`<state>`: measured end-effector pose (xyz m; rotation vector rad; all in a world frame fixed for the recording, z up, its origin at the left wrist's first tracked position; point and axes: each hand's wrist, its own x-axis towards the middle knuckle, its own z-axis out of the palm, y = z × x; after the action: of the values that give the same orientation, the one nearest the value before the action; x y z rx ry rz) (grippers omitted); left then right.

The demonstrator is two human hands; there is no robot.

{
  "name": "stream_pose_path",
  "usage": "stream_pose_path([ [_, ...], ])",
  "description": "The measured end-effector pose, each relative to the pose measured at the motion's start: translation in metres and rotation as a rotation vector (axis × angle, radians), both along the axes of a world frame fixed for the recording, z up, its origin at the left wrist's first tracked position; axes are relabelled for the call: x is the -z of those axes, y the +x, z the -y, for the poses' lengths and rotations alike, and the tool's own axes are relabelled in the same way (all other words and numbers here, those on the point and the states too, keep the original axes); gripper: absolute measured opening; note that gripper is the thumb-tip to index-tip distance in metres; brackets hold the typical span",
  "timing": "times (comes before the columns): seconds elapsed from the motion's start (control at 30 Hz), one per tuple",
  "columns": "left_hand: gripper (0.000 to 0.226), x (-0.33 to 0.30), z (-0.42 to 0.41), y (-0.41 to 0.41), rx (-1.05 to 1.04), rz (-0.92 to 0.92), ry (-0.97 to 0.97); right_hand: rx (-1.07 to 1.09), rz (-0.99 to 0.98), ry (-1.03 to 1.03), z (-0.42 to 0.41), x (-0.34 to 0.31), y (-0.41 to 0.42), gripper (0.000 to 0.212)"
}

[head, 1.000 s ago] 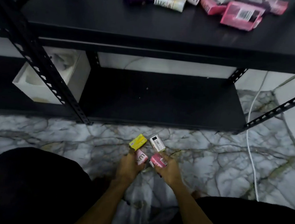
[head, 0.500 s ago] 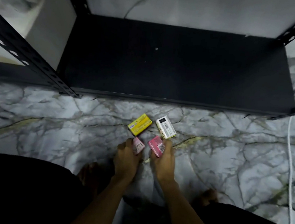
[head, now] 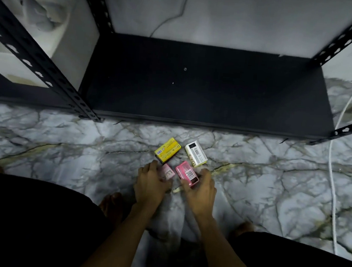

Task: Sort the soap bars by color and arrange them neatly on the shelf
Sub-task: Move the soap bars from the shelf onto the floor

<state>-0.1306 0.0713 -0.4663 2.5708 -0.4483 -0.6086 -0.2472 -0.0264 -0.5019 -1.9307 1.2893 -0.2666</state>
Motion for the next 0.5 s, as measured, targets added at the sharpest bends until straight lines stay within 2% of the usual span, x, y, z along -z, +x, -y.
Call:
stream_pose_path([
  [0.07, 0.058, -0.024, 0.001, 0.004, -0.005, 0.033, -0.058, -0.006, 0.013, -0.031, 0.004, -0.016, -0.001, 0.064],
  [0.13, 0.066, -0.051, 0.005, 0.009, 0.006, 0.075, -0.113, -0.019, 0.045, -0.071, 0.012, -0.039, 0.005, 0.052],
  [0.23, 0.078, -0.096, 0.014, 0.022, 0.057, 0.163, -0.216, -0.004, 0.116, -0.139, 0.029, -0.085, 0.019, 0.052],
  [0.33, 0.076, -0.15, 0.024, 0.031, 0.096, 0.273, -0.296, 0.014, 0.249, -0.203, 0.047, -0.145, 0.031, 0.052],
  [0.5, 0.062, -0.255, 0.037, 0.034, 0.202, 0.574, -0.626, -0.022, 0.471, -0.341, 0.072, -0.267, 0.039, 0.048],
])
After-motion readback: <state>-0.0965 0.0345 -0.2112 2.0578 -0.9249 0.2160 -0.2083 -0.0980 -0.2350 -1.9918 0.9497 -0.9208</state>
